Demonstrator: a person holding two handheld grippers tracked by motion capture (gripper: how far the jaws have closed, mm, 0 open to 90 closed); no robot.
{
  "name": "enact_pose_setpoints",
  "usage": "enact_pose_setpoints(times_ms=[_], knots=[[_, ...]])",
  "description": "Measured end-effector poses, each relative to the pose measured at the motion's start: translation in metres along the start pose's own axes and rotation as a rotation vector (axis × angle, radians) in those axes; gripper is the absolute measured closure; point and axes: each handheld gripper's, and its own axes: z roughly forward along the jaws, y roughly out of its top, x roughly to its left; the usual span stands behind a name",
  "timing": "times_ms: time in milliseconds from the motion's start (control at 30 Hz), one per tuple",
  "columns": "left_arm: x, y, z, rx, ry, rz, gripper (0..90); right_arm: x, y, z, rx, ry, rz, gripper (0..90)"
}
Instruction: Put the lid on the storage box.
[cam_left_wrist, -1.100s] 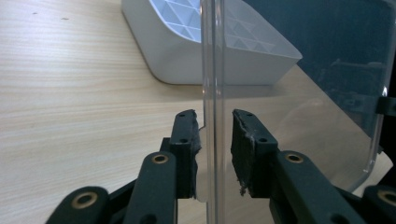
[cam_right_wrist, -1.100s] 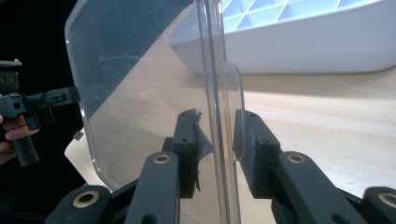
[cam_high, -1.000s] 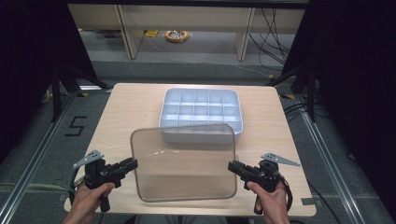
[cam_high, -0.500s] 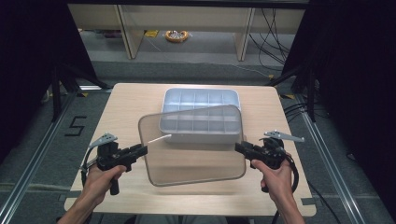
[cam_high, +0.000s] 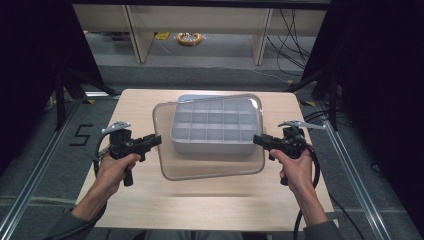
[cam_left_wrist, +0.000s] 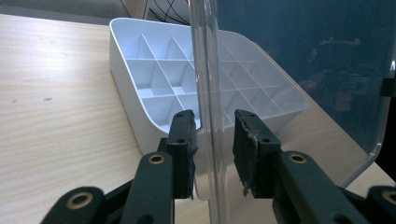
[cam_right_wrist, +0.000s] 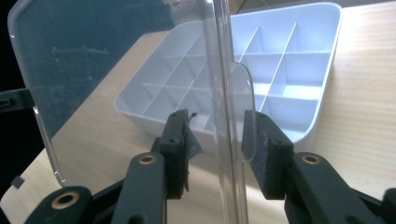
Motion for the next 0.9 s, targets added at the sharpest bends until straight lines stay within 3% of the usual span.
enact_pose_setpoints(times_ms=[233,267,367,400,433,533,667,700,767,833,867,900], knots=[[0.005,0.023,0.023,0.014,0.027,0.004,67.9,-0.006,0.014,0.008,-0.010,-0.016,0.062,62.7],[0.006,0.026,0.026,0.019,0.026,0.005,67.9,-0.009,0.016,0.009,-0.018,-0.019,0.033,62.8],[0.008,0.033,0.033,0.024,0.031,-0.004,67.9,-0.012,0.020,0.011,-0.024,-0.022,0.049,63.1],[0.009,0.039,0.039,0.025,0.037,-0.005,67.9,-0.013,0.023,0.014,-0.017,-0.031,0.078,63.1],[0.010,0.043,0.042,0.028,0.040,-0.006,67.8,-0.017,0.025,0.015,-0.028,-0.023,0.054,63.1],[0.010,0.049,0.049,0.032,0.046,0.001,67.7,-0.020,0.031,0.019,-0.024,-0.040,0.088,63.0],[0.012,0.062,0.062,0.041,0.052,-0.002,67.4,-0.028,0.037,0.023,-0.036,-0.054,0.068,62.9],[0.013,0.064,0.064,0.041,0.052,-0.008,67.2,-0.028,0.040,0.024,-0.032,-0.041,0.090,62.9],[0.014,0.068,0.071,0.054,0.058,-0.007,66.9,-0.028,0.043,0.027,-0.024,-0.060,0.126,62.4],[0.016,0.072,0.079,0.052,0.058,-0.020,66.3,-0.034,0.047,0.032,-0.027,-0.080,0.106,61.7],[0.017,0.074,0.081,0.058,0.062,-0.024,66.0,-0.034,0.048,0.034,-0.022,-0.074,0.136,61.6],[0.019,0.075,0.084,0.053,0.060,-0.033,65.9,-0.037,0.050,0.035,-0.023,-0.083,0.115,61.6]])
